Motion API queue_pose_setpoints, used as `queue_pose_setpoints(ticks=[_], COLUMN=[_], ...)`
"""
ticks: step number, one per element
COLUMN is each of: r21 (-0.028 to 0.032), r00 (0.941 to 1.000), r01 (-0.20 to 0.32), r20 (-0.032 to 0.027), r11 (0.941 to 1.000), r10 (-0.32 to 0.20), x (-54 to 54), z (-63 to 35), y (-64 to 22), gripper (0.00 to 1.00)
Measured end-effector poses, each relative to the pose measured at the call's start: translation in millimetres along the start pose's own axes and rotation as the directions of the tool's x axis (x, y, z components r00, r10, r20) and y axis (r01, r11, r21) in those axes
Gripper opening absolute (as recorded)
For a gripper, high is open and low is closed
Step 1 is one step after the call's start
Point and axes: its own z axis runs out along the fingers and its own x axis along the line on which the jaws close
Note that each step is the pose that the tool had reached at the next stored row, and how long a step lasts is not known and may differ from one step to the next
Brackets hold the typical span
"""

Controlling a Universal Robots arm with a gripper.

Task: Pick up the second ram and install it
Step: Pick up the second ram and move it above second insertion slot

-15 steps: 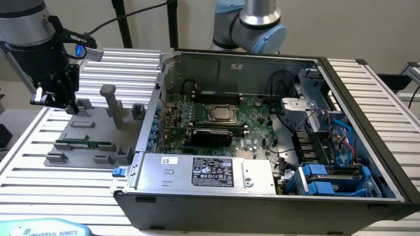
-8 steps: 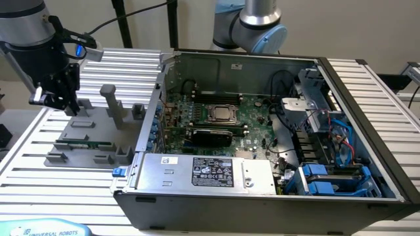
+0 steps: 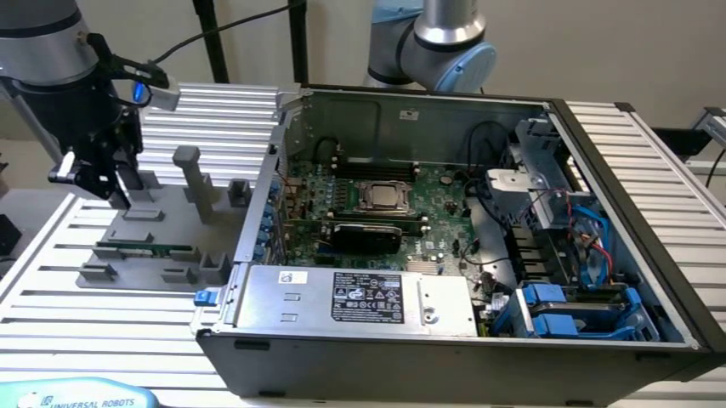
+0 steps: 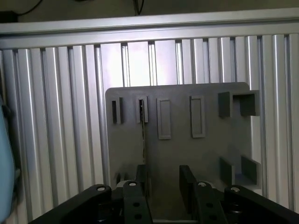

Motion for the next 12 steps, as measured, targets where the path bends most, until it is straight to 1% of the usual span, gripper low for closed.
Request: queue_pose_setpoints(ticks=[7, 12], r21=[0.0002, 0.0001], r00=[1.0, 1.0], r01=[0.0, 0.001], r20=[-0.0001, -0.0002], r11=[1.0, 1.0], r10=[0.0, -0.001], x=[1.2, 4.5], z=[12.7, 21.7], y=[-0.4, -0.8], gripper=[0.42, 0.42])
